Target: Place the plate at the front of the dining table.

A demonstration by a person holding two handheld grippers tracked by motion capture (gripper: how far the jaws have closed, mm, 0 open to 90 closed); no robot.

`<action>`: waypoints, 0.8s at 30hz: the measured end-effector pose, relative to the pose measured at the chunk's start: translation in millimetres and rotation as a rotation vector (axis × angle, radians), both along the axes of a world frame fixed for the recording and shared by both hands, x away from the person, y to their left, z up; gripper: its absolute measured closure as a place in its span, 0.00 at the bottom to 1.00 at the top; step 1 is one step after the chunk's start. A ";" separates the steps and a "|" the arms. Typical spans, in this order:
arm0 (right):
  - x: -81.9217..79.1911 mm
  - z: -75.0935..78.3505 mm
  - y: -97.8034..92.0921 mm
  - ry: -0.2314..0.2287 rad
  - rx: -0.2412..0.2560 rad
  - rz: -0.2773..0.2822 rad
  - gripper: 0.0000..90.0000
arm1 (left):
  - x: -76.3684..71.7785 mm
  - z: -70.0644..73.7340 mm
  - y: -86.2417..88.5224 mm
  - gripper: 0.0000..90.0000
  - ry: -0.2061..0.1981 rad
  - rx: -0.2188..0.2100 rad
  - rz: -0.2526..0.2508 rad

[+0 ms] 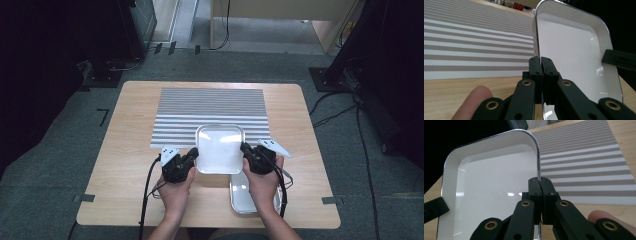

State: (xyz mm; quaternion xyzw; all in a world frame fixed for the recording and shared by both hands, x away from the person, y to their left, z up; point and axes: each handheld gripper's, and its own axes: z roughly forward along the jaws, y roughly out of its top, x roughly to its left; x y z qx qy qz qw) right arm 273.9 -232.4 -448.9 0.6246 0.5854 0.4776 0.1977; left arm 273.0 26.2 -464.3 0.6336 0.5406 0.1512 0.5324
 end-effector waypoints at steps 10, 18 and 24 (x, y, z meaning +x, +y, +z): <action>40.7 0.1 21.7 0.021 -0.020 0.024 1.00 | 37.6 -4.8 16.8 1.00 0.016 -0.007 0.044; 82.7 -6.4 30.3 0.056 -0.043 0.034 1.00 | 76.1 -13.7 20.5 1.00 0.042 0.011 0.072; 106.1 -7.4 36.8 0.064 -0.068 0.031 1.00 | 98.1 -18.7 23.7 1.00 0.059 -0.003 0.086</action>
